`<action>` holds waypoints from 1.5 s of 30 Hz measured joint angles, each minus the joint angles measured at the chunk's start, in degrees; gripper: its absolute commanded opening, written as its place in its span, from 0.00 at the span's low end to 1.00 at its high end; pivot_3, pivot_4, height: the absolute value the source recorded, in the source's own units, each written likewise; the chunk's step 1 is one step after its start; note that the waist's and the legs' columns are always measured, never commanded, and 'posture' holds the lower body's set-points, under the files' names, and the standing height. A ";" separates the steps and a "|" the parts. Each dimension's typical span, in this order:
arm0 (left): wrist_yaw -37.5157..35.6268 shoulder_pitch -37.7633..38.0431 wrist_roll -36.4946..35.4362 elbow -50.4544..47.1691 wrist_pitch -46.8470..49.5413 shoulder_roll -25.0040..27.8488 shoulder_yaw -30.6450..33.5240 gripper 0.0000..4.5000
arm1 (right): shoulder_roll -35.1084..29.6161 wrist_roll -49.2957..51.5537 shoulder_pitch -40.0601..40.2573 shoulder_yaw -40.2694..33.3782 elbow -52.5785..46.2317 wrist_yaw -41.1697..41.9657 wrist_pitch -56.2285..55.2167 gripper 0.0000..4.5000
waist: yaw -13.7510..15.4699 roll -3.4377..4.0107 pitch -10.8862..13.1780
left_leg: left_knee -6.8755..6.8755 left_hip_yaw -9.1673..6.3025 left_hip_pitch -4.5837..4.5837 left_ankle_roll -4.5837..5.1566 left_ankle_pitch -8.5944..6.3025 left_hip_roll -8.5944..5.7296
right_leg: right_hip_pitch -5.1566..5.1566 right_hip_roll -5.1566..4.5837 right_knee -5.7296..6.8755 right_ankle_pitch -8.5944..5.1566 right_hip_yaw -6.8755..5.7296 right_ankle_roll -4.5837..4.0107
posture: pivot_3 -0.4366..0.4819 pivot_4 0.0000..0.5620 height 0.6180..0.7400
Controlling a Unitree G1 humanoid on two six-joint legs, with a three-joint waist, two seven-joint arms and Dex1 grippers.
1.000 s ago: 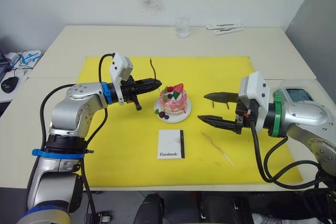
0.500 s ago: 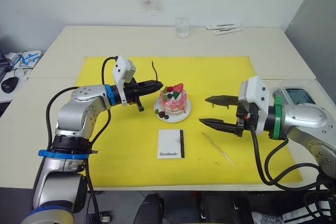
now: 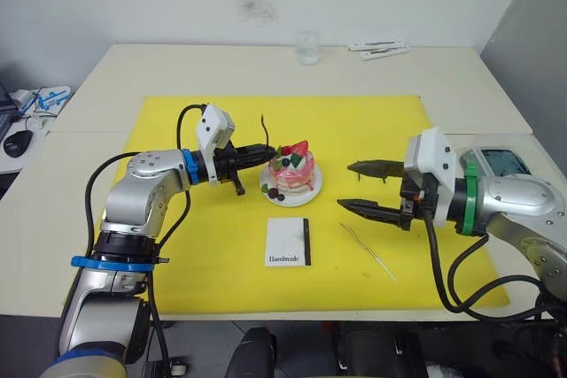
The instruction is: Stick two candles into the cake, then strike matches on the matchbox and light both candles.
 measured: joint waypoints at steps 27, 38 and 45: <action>1.98 1.91 0.77 -0.55 0.46 -3.41 0.41 0.54 | 0.30 0.24 -1.23 -0.07 -0.08 -0.13 1.36 0.68 | 0.00 -0.01 -0.01 | 0.77 -0.04 0.02 0.02 0.01 0.01 | 0.14 0.04 0.39 -0.01 -0.01 0.23 | 0.48 0.27 1.00; 2.66 3.07 -2.09 -6.89 4.63 0.73 3.70 0.76 | 0.48 0.25 -1.25 -0.08 -0.05 0.09 1.26 0.68 | -0.02 -0.01 -0.01 | 0.75 -0.02 0.02 0.02 0.01 0.02 | 0.13 0.05 0.37 -0.01 0.01 0.22 | 0.48 0.27 1.00; 1.93 7.25 -3.38 -10.12 5.85 5.60 5.54 0.76 | 0.48 0.24 -1.06 -0.88 0.06 1.09 0.80 0.68 | -0.05 0.00 0.00 | 0.73 -0.02 0.01 0.03 0.01 0.04 | 0.12 0.07 0.36 -0.01 0.01 0.22 | 0.48 0.27 1.00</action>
